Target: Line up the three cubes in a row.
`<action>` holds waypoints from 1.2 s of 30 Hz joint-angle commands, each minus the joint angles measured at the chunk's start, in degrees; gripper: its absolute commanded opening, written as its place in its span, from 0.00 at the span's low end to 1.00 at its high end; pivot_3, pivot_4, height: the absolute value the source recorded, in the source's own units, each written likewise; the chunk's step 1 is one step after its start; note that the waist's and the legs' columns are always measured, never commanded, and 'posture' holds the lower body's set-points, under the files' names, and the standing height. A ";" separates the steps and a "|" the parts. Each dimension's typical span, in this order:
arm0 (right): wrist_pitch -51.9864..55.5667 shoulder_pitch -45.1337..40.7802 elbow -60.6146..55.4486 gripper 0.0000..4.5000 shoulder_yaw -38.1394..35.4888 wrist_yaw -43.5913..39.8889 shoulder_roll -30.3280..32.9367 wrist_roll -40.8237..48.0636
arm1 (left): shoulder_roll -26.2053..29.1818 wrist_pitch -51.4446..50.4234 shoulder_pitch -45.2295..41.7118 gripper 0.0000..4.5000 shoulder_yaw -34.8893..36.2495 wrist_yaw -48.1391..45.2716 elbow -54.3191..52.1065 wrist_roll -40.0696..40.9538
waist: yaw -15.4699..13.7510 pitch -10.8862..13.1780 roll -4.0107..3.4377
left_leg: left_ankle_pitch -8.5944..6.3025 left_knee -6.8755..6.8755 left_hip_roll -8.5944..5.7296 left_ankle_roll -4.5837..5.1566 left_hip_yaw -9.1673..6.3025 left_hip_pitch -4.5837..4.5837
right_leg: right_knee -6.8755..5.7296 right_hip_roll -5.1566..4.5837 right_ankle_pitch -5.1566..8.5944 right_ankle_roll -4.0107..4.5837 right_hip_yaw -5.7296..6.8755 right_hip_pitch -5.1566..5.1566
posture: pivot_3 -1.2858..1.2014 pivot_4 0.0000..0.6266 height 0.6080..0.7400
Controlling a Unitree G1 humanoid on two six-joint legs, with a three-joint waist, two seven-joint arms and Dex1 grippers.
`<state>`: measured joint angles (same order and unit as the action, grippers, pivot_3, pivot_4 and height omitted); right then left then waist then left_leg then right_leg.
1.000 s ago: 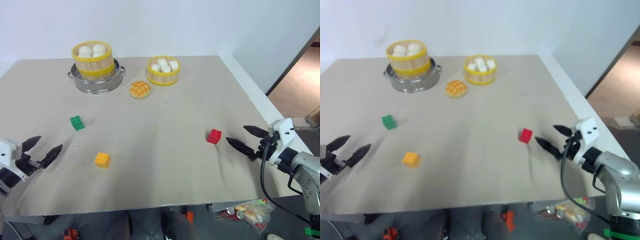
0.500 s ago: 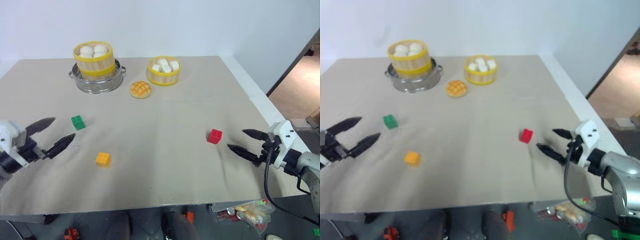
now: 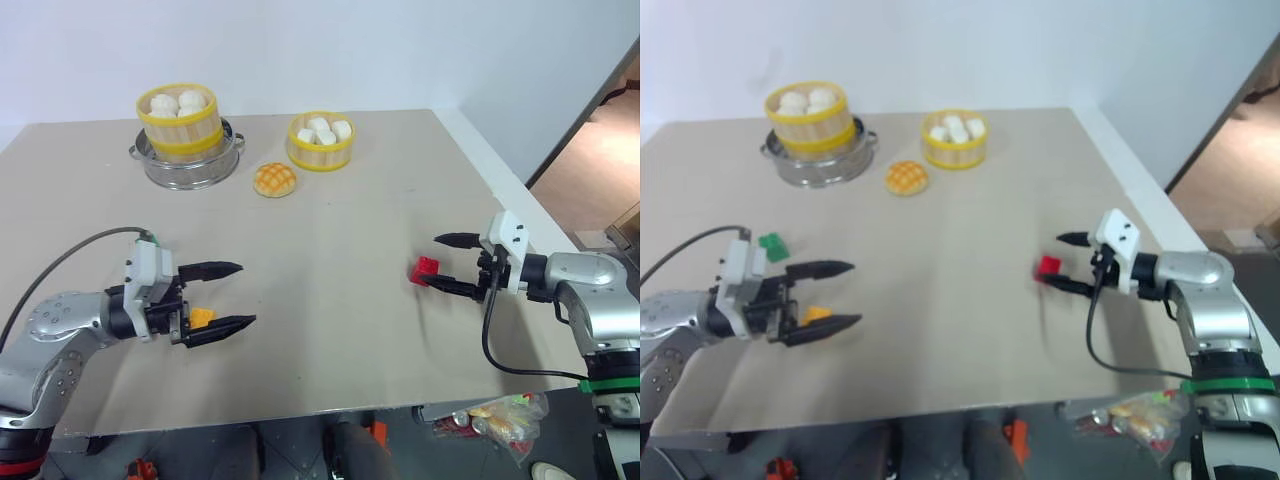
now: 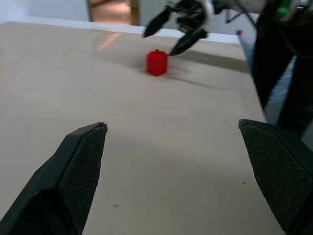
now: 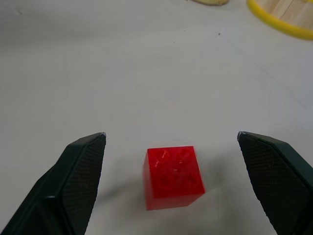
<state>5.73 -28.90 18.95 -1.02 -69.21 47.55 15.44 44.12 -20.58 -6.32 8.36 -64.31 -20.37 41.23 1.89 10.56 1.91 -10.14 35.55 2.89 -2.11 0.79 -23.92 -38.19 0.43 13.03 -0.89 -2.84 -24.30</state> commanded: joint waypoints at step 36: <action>-4.57 -23.74 10.33 0.28 15.83 -14.24 -19.30 -6.53 | -3.70 -0.23 6.51 1.00 8.02 11.29 -2.25 -2.04 | 1.11 0.01 -0.01 | -0.07 0.11 0.35 0.10 0.33 0.22 | -0.07 0.41 -0.25 0.03 -0.51 -0.02 | 0.52 0.24 1.00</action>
<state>3.31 -50.51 27.87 14.10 -81.88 28.61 9.89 40.69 -22.15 -0.21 13.93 -53.82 -21.28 39.08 3.00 10.57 1.90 -10.21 35.65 3.24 -2.01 1.15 -23.71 -38.25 0.84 12.78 -0.86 -3.36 -24.35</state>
